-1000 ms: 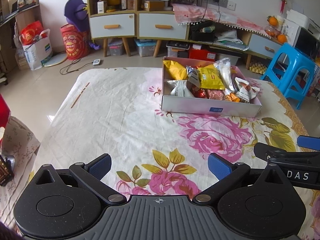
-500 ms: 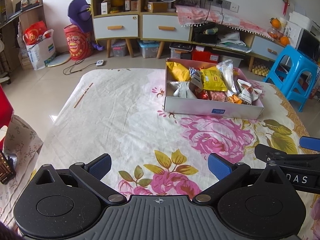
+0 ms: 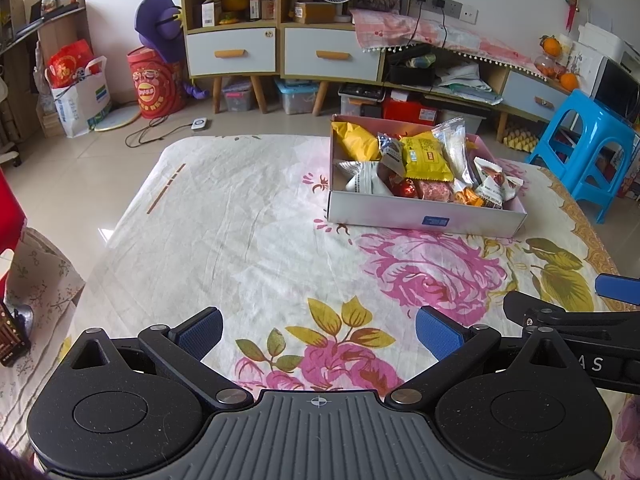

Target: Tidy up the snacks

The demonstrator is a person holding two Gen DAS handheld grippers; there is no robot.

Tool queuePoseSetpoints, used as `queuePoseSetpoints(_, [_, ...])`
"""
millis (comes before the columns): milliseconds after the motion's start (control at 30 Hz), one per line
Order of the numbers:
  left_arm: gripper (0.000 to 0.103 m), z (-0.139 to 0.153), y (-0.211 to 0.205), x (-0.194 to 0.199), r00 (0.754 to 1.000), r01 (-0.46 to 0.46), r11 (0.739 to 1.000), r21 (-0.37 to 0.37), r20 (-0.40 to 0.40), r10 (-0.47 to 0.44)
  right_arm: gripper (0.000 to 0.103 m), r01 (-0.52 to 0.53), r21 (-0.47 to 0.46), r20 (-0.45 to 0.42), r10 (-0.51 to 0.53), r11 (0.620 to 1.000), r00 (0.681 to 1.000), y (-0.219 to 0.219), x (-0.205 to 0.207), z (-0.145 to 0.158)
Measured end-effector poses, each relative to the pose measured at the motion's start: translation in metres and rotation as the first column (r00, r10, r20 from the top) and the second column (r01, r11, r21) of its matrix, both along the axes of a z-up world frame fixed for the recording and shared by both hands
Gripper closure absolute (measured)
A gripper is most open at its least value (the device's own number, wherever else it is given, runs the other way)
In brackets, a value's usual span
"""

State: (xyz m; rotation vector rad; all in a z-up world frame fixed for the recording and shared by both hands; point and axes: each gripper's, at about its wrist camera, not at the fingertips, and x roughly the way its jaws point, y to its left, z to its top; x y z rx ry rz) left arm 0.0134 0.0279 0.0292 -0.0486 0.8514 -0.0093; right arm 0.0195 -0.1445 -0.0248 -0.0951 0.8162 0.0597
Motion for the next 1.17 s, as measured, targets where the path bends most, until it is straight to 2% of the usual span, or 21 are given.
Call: queuePoseSetpoints(1167, [0.0,-0.0045,-0.0047,-0.0047,1.0,0.006,1.0,0.015,0.001,-0.006,0.009,0.002,-0.004,-0.007,-0.002,1.0,1.0,0.0,-0.001,-0.0028])
